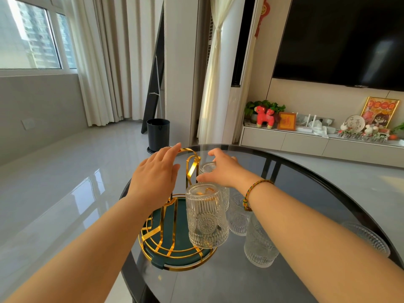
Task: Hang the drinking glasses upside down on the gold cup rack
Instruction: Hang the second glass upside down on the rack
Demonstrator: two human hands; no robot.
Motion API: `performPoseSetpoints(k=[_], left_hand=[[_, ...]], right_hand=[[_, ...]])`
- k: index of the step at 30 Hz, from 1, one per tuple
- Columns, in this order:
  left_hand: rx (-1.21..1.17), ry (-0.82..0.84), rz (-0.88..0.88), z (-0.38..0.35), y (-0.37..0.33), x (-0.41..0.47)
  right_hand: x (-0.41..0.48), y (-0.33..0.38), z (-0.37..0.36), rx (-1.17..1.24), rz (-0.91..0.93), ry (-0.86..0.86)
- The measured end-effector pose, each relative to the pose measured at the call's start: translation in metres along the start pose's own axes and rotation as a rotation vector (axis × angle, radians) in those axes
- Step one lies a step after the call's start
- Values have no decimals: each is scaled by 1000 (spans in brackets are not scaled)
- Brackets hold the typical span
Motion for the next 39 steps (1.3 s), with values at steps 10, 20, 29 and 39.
performPoseSetpoints(k=[10,20,29,39], left_hand=[[-12,-7,12,0,0,-1],[-9,-17,3,-1,1,0],[-3,-21,10,0,-1,-1],[15,-5,22,3,-3,-3]], right_hand=[[1,-6,-5,-38,-29,41],[-8,-7,-9,-31,-28,59],[-51,34,14,83,336,-102],[-69,33,-14,-260,458,36]])
Point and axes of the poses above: each hand's wrist, its own x-axis towards the middle knuckle, its own z-axis out of the back of the hand, y = z × x, the point moved 7 cm from there along x, towards the middle knuckle, and after that the axes turned 12 degrees about -y, right-handed, at the moved point
